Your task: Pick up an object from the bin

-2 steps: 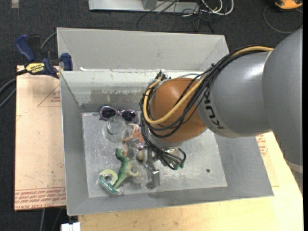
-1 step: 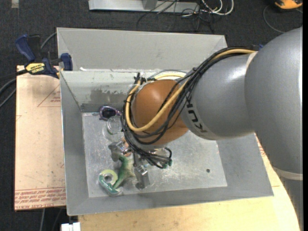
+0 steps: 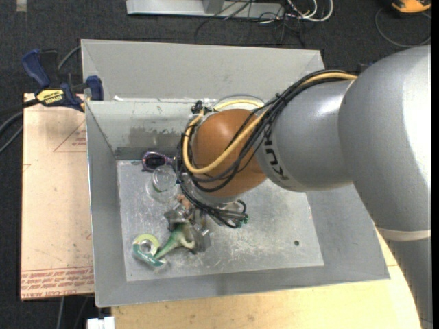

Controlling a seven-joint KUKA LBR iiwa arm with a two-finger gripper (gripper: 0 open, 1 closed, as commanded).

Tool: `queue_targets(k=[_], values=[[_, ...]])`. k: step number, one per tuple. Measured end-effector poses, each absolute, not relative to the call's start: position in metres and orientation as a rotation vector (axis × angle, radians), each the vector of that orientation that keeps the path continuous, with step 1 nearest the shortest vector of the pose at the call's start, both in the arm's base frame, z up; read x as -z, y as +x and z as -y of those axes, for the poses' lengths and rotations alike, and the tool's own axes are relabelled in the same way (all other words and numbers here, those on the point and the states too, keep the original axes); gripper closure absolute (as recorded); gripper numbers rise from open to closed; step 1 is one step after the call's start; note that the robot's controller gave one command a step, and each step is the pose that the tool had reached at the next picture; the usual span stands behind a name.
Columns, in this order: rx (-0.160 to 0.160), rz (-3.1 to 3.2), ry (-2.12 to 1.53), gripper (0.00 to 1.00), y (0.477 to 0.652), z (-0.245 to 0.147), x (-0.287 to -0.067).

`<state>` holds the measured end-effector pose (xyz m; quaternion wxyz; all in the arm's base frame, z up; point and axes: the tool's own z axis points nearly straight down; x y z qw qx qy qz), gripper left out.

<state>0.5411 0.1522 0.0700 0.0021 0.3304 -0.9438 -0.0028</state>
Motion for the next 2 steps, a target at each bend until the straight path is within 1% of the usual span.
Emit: queue_targets(k=[1,2], values=[[0.009,2.961,1.037,1.00,0.541,-0.152,-0.070],[0.011,2.923,1.153,1.00,0.548,-0.181,-0.254]])
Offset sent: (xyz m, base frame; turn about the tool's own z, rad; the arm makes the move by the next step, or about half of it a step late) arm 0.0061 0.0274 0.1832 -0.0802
